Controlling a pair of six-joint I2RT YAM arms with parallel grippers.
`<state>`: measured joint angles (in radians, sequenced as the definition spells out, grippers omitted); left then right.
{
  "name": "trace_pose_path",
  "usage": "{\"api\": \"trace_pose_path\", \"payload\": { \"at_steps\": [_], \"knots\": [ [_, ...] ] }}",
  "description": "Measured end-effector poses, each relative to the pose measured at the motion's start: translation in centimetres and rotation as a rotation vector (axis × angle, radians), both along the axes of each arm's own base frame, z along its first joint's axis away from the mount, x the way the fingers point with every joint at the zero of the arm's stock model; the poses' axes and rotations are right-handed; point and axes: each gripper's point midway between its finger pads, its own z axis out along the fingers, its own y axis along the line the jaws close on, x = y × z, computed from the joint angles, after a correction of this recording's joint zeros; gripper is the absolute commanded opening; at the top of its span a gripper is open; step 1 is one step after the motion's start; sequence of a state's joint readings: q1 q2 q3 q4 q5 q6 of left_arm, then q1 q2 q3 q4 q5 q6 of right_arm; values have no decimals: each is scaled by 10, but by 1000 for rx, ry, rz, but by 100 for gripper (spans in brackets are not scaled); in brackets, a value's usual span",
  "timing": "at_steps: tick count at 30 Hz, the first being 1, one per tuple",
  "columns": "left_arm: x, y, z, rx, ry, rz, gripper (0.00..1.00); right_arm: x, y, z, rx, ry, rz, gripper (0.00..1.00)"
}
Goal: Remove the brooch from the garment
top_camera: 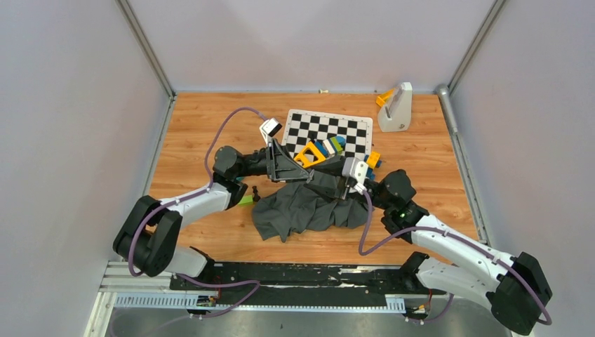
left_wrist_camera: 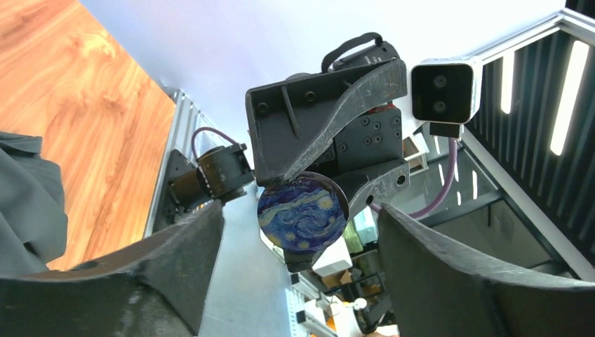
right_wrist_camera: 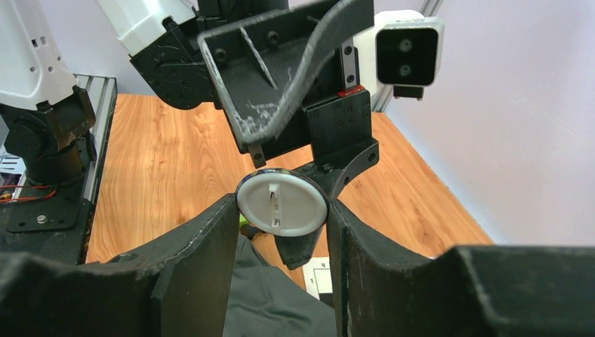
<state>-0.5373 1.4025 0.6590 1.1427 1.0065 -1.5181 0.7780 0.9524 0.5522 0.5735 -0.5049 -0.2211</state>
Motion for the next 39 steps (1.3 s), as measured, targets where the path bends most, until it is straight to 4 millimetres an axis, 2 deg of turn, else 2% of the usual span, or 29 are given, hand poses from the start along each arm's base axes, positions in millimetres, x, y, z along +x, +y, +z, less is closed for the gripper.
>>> {"api": "trace_pose_path", "payload": {
  "at_steps": [3,7,12,13,15,17,19,21,24,27,31,35,37,39],
  "knots": [
    [3,-1,-1,5,4,18,100,2,-2,-2,-6,44,-18,33],
    [13,4,-6,38,7,80,100,10,-12,-9,-8,160,-100,12],
    [26,19,-15,171,-59,256,100,43,-47,-13,27,440,-408,11],
    [31,22,-19,215,-81,302,100,52,-61,-15,30,523,-515,12],
    [40,28,-29,321,-128,399,100,58,-74,-20,32,580,-596,12],
    [48,32,-53,496,-165,491,100,63,-100,-35,25,698,-739,9],
    [44,26,-74,620,-196,495,100,66,-117,-45,27,761,-816,1],
    [35,19,-108,782,-229,473,100,76,-152,-58,49,859,-951,0],
    [17,16,-161,1009,-281,406,100,91,-219,-83,124,1009,-1189,0],
    [4,21,-204,1206,-355,344,100,98,-259,-111,168,1163,-1327,0],
    [2,22,-234,1337,-439,292,100,105,-287,-153,202,1381,-1408,0],
    [10,28,-258,1430,-458,284,98,113,-303,-185,217,1518,-1451,4],
    [14,35,-267,1470,-448,292,93,119,-306,-203,213,1594,-1437,5],
    [22,43,-271,1488,-424,315,83,123,-309,-220,211,1672,-1415,7]
  ]
}}
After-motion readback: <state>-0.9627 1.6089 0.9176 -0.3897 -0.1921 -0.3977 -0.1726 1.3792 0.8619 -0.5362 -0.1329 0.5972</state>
